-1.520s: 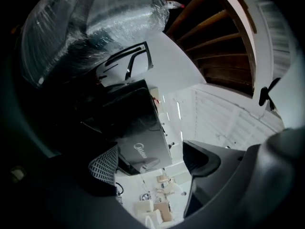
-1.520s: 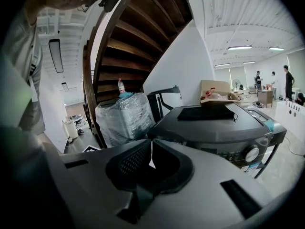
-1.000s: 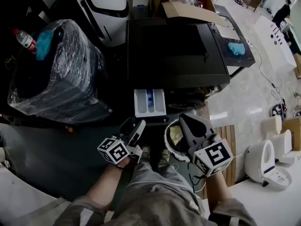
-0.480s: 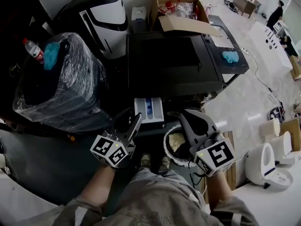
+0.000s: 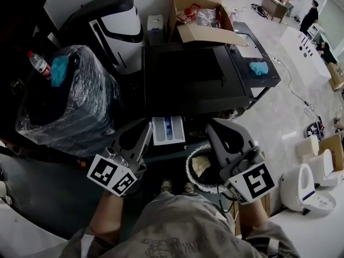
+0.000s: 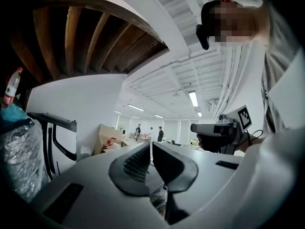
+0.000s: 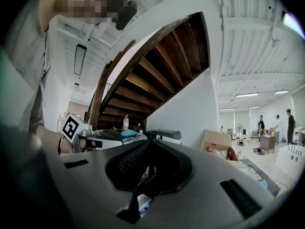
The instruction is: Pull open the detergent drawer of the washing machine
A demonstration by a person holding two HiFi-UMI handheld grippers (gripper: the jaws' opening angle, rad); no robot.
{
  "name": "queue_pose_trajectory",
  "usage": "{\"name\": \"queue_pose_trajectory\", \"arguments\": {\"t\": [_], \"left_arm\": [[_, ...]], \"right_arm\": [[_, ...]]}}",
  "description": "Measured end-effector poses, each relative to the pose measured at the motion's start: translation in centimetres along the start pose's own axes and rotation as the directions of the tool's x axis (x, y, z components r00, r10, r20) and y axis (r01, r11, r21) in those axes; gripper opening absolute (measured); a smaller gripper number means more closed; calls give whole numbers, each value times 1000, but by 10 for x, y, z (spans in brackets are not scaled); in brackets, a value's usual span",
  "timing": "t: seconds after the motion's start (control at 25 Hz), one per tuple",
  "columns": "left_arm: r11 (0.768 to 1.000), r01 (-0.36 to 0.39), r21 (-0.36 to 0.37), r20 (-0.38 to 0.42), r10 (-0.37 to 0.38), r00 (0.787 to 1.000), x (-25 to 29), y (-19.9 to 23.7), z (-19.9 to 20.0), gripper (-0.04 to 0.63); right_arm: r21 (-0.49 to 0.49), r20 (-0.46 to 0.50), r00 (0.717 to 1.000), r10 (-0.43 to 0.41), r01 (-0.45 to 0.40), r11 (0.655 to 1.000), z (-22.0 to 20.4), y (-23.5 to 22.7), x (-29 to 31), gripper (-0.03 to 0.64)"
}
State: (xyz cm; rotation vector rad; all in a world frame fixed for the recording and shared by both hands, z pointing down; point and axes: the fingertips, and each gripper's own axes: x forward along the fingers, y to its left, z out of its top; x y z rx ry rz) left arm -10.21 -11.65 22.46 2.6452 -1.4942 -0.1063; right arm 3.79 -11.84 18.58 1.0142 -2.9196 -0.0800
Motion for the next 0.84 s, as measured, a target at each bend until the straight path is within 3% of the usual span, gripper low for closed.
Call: {"name": "queue_pose_trajectory", "arguments": {"t": [0.24,0.84], "left_arm": [[991,-43,128,-31,47,998,-3,3,19,20],[986,-30,164,-25,34,999,0,-6,31,17]], "right_arm": [[-18,33,999,-9,10,1000,17,-4,-2,32],[-27,28,1000,8,-7,1000,17,-10,2,32]]}}
